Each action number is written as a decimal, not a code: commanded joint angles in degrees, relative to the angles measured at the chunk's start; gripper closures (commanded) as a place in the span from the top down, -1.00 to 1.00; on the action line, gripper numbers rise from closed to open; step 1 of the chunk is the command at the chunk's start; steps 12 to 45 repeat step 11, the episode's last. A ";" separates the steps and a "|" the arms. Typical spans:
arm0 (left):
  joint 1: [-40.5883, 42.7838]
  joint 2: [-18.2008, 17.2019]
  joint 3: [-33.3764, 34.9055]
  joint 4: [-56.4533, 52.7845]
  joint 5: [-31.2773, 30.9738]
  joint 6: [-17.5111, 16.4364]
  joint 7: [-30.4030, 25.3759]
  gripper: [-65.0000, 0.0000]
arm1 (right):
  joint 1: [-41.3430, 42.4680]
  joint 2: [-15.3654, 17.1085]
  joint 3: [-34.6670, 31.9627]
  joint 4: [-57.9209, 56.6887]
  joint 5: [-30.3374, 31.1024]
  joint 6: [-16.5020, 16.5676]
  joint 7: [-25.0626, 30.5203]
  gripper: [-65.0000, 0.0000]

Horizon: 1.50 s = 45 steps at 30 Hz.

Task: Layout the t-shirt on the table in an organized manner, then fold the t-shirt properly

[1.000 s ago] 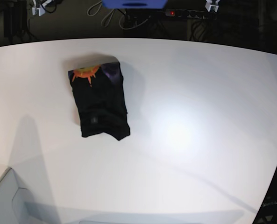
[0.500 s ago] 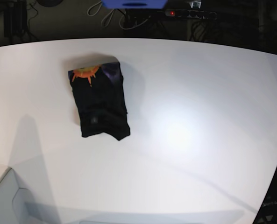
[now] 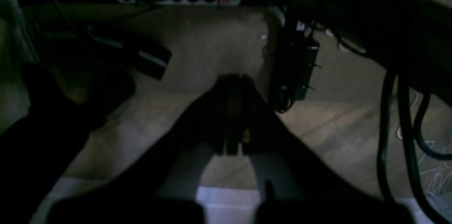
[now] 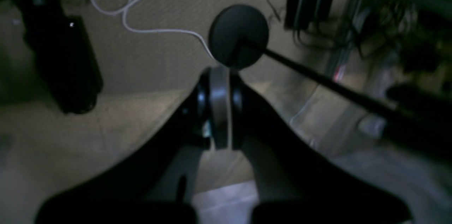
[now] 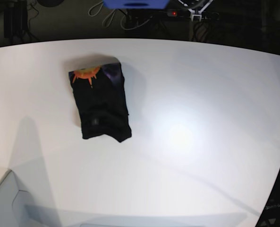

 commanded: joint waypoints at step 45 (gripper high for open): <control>-4.03 0.20 0.11 -4.02 0.23 -0.01 -0.06 -1.00 | 1.80 3.67 -3.19 -0.28 0.58 -1.59 -1.80 -1.00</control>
